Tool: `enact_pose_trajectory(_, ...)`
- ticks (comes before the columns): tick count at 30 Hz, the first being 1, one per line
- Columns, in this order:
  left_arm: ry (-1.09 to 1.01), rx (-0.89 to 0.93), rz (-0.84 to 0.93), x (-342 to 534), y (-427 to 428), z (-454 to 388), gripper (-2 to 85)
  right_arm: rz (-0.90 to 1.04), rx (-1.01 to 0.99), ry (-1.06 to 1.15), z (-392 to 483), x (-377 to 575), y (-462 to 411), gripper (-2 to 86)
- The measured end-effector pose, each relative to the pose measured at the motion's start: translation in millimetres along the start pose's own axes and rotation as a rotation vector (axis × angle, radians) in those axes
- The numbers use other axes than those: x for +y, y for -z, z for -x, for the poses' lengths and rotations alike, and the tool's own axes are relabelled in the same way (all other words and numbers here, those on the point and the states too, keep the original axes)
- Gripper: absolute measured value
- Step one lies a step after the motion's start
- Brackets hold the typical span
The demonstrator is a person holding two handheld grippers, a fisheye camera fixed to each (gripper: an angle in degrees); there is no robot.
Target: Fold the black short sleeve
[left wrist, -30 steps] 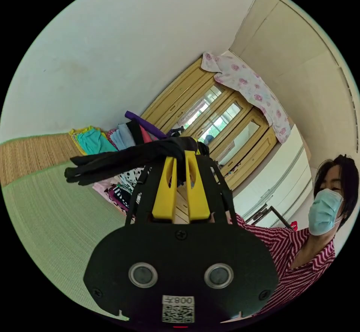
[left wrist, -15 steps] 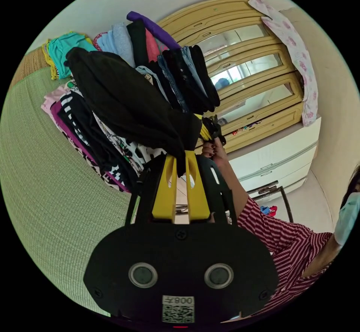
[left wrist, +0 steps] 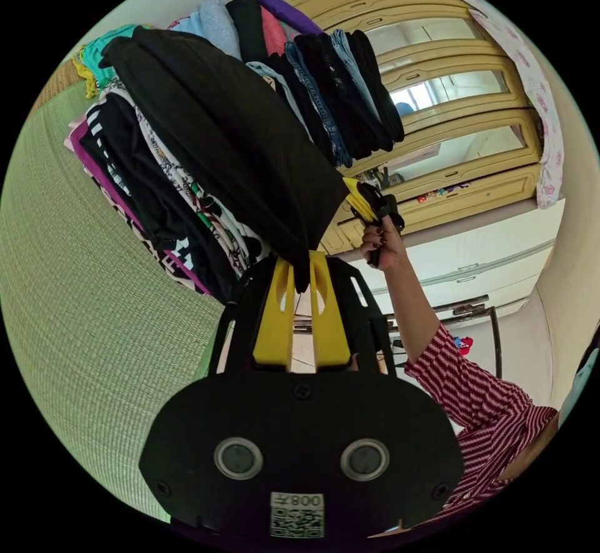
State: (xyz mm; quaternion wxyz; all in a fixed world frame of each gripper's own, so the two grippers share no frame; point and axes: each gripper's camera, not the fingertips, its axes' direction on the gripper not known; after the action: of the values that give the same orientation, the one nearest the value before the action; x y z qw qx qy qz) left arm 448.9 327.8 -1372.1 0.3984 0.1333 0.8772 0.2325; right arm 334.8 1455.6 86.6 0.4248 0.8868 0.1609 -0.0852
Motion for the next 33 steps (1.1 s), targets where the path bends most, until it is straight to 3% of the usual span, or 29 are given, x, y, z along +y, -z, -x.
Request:
enact_pose_trajectory(8,0.039,0.002,-0.007,-25.0,7.1,14.3,5.3,-0.197,0.082,0.131,86.1,66.1,19.1,0.0)
enact_pose_trajectory(14,0.060,0.035,-0.007,-28.2,11.5,23.9,5.5,0.013,0.125,0.364,218.3,87.4,-120.5,0.0)
enact_pose_trajectory(21,0.026,0.022,-0.017,-2.7,49.4,31.5,4.2,0.266,0.510,0.488,287.0,130.8,-310.5,0.1)
enact_pose_trajectory(33,0.052,-0.002,-0.140,30.1,127.2,58.0,1.2,0.214,0.676,0.622,375.7,211.1,-367.5,0.1)
